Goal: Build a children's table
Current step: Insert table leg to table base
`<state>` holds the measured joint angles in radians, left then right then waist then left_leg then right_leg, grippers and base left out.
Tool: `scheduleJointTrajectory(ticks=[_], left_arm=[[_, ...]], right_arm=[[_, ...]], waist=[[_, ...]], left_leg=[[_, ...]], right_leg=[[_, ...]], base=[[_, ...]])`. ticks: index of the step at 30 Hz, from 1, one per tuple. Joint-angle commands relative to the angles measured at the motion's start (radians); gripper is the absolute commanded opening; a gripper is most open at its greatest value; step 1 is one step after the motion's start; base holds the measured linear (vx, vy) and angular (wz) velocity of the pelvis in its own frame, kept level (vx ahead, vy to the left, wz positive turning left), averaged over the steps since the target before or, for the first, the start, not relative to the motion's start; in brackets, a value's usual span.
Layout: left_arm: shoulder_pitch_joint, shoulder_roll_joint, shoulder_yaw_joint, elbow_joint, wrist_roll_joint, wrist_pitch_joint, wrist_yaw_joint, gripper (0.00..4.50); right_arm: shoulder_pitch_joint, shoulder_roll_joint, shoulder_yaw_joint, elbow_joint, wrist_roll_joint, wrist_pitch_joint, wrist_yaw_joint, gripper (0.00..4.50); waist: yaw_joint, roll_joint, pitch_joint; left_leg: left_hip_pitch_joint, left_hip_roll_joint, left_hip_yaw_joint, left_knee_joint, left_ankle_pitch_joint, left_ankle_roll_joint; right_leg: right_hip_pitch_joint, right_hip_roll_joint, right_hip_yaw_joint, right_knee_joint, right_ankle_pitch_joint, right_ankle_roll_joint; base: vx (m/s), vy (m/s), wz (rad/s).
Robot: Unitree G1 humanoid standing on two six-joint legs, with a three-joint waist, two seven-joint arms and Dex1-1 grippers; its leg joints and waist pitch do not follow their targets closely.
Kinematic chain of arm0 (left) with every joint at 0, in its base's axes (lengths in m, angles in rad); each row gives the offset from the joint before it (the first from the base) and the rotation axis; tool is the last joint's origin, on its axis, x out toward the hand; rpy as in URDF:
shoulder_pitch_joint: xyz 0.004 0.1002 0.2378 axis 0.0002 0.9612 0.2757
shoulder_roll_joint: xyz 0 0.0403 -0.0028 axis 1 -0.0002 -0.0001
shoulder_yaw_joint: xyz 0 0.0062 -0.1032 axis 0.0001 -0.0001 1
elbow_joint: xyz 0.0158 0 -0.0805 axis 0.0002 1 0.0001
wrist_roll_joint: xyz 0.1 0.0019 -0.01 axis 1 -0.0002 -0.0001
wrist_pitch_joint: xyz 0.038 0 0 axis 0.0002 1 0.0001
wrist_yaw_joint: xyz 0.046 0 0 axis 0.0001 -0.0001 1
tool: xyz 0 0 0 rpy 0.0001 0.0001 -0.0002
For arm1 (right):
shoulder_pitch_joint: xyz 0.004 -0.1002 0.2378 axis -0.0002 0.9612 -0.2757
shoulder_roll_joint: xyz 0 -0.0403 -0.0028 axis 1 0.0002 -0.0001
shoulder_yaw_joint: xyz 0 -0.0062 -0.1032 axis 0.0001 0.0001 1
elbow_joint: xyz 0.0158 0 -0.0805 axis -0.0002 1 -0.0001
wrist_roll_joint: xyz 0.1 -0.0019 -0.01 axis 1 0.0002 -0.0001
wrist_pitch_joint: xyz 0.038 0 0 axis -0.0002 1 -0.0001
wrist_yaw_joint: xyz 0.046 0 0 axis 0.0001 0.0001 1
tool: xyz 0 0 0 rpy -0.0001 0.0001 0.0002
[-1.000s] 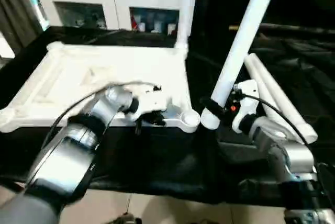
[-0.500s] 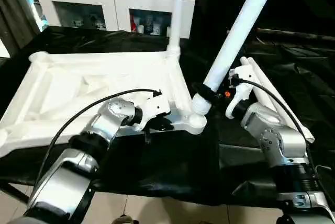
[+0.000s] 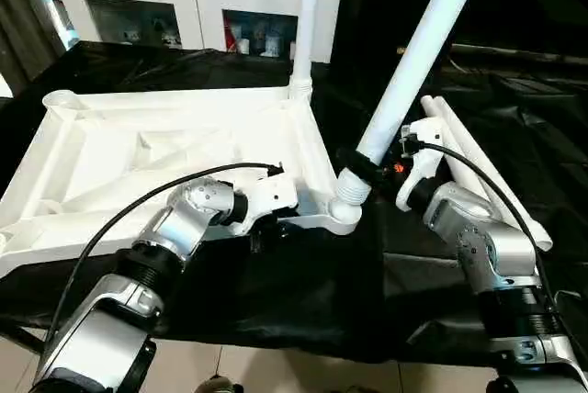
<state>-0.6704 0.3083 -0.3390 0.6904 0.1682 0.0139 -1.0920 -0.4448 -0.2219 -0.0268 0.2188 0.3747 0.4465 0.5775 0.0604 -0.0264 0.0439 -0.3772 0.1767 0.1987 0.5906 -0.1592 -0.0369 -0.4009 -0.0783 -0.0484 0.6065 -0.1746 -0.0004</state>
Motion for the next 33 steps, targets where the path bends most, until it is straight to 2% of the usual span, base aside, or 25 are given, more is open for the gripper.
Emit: scheduleJointTrajectory(ticks=[1,8,12,14,15,19,20,21,27,30,31,33], left_arm=[[-0.007,-0.003,0.012,0.037,-0.014,0.013,-0.006,1.2],[-0.03,0.013,0.035,0.041,-0.049,0.04,-0.039,1.2],[-0.033,0.016,0.032,0.051,-0.045,0.038,-0.04,0.81],[-0.037,0.015,0.027,0.061,-0.047,0.039,-0.039,0.71],[-0.036,0.016,0.025,0.061,-0.047,0.039,-0.04,0.49],[-0.035,0.021,0.02,0.061,-0.044,0.046,-0.045,0.36],[-0.034,0.024,0.018,0.06,-0.043,0.051,-0.05,0.08],[-0.034,0.025,0.017,0.06,-0.043,0.053,-0.055,0.02],[-0.034,0.035,0.0,0.058,-0.028,0.049,-0.062,0.0],[-0.036,0.031,-0.002,0.058,-0.03,0.062,-0.067,0.0],[-0.037,0.03,-0.001,0.057,-0.031,0.065,-0.069,0.0],[-0.039,0.026,0.002,0.059,-0.034,0.071,-0.065,0.0]], right_arm=[[-0.004,-0.013,-0.002,-0.02,-0.005,-0.006,0.01,1.89],[0.005,-0.018,0.005,-0.033,-0.004,0.002,0.018,1.89],[0.005,-0.019,0.006,-0.034,-0.005,0.003,0.019,1.89],[0.004,-0.021,0.005,-0.034,-0.005,0.004,0.021,1.89],[0.004,-0.021,0.006,-0.034,-0.005,0.004,0.022,1.89],[0.002,-0.02,0.01,-0.032,-0.005,0.006,0.024,1.89],[0.0,-0.02,0.014,-0.028,-0.006,0.009,0.027,1.89],[-0.002,-0.021,0.02,-0.023,-0.008,0.014,0.031,1.89],[-0.021,-0.015,0.051,0.024,-0.032,0.022,0.039,1.89],[-0.042,-0.011,0.077,0.063,-0.049,0.034,0.044,1.89],[-0.045,-0.011,0.083,0.068,-0.05,0.037,0.046,1.89],[-0.053,-0.021,0.101,0.083,-0.065,0.049,0.051,1.89]], waist=[[-0.001,0.004,-0.055],[-0.003,0.002,-0.054],[-0.004,0.005,-0.054],[-0.004,0.003,-0.054],[-0.004,0.004,-0.053],[-0.005,0.004,-0.051],[-0.006,0.002,-0.052],[-0.007,0.001,-0.052],[-0.009,0.002,-0.053],[-0.011,-0.003,-0.052],[-0.013,0.0,-0.051],[-0.015,-0.002,-0.05]], left_leg=[[0.026,0.051,-0.033,-0.079,-0.375,-0.026],[0.024,0.052,-0.033,-0.08,-0.379,-0.028],[0.023,0.053,-0.031,-0.081,-0.375,-0.028],[0.023,0.053,-0.031,-0.08,-0.375,-0.027],[0.023,0.053,-0.032,-0.08,-0.375,-0.027],[0.025,0.053,-0.033,-0.081,-0.393,-0.031],[0.023,0.053,-0.034,-0.082,-0.391,-0.031],[0.022,0.054,-0.034,-0.082,-0.384,-0.031],[0.021,0.053,-0.031,-0.08,-0.364,-0.025],[0.021,0.053,-0.032,-0.081,-0.374,-0.028],[0.022,0.054,-0.033,-0.081,-0.38,-0.03],[0.022,0.054,-0.033,-0.081,-0.384,-0.031]], right_leg=[[0.022,-0.072,0.041,-0.094,-0.395,-0.152],[0.021,-0.072,0.042,-0.095,-0.402,-0.151],[0.021,-0.07,0.042,-0.093,-0.372,-0.161],[0.022,-0.071,0.042,-0.094,-0.382,-0.159],[0.021,-0.071,0.042,-0.094,-0.39,-0.157],[0.019,-0.072,0.042,-0.098,-0.429,-0.147],[0.02,-0.072,0.042,-0.098,-0.432,-0.144],[0.02,-0.072,0.042,-0.097,-0.423,-0.145],[0.02,-0.072,0.043,-0.094,-0.39,-0.16],[0.02,-0.072,0.042,-0.094,-0.41,-0.16],[0.018,-0.073,0.042,-0.096,-0.424,-0.159],[0.018,-0.073,0.043,-0.097,-0.434,-0.152]], base=[[0.0,0.0,0.0],[0.0,0.0,0.0],[0.0,0.0,0.0],[0.0,0.0,0.0],[0.0,0.0,0.0],[0.0,0.0,0.0],[0.0,0.0,0.0],[0.0,0.0,0.0],[0.0,0.0,0.0],[0.0,0.0,0.0],[0.0,0.0,0.0],[0.0,0.0,0.0]])
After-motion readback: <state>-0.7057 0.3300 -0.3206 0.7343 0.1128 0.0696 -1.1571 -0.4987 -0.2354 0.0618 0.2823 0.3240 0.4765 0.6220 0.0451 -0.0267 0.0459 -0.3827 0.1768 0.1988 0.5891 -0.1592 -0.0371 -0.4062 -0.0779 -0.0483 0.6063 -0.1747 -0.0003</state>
